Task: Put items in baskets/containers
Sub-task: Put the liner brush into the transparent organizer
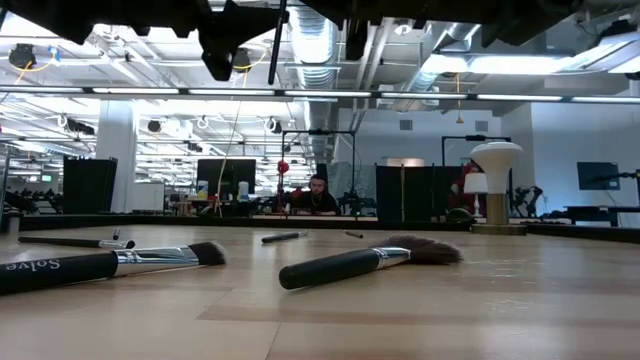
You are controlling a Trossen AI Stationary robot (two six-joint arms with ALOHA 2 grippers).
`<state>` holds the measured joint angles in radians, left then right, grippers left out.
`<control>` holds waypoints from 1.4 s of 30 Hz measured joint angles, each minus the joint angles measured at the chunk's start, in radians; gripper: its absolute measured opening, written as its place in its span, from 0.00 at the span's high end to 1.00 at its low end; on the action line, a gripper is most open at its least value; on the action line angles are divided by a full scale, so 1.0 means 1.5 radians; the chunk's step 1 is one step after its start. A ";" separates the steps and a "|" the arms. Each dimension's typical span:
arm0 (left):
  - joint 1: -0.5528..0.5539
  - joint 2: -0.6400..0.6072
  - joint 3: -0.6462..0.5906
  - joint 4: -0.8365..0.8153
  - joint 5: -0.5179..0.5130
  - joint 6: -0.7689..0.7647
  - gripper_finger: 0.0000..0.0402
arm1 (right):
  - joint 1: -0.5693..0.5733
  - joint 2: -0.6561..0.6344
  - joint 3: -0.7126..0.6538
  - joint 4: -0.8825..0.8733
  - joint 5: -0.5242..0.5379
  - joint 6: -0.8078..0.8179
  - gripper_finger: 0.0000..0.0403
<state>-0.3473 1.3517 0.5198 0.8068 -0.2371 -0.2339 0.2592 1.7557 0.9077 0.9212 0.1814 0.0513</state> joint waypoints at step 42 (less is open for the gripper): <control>-0.234 -0.189 0.000 -0.322 -0.229 -0.064 0.96 | 0.037 -0.008 0.001 -0.011 0.001 0.000 0.74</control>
<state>-0.6991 1.0687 0.5201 0.3239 -0.5811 -0.3295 0.3141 1.7435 0.9092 0.9049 0.1830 0.0513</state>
